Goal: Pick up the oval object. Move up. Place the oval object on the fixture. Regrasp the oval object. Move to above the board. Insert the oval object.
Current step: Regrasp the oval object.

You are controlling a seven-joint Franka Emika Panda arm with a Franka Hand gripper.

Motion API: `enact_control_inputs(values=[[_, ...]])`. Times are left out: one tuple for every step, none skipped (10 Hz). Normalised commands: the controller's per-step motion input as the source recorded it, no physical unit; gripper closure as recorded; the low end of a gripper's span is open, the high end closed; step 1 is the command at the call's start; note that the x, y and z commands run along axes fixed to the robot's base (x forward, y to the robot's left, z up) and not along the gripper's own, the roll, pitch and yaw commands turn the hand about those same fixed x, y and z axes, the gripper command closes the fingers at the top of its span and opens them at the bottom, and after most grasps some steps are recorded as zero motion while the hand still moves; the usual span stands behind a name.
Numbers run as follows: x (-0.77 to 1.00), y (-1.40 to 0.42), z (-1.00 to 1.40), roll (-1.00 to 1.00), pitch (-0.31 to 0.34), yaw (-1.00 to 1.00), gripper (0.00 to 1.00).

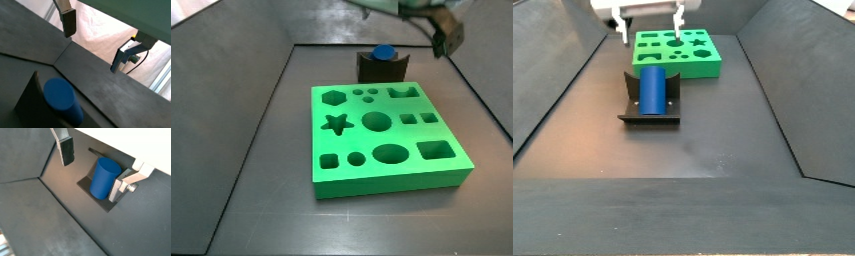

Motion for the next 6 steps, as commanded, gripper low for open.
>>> enact_control_inputs(values=[[0.08, 0.05, -1.00, 0.08, -0.095, 0.12, 0.00], [0.09, 0.04, -1.00, 0.08, -0.115, 0.09, 0.00], [0.10, 0.04, -1.00, 0.08, -0.127, 0.04, 0.00], [0.11, 0.03, -1.00, 0.08, -0.122, 0.01, 0.00], [0.10, 0.03, -0.89, 0.07, -0.108, -0.01, 0.00], [0.09, 0.02, -0.73, 0.07, -0.085, -0.03, 0.00]])
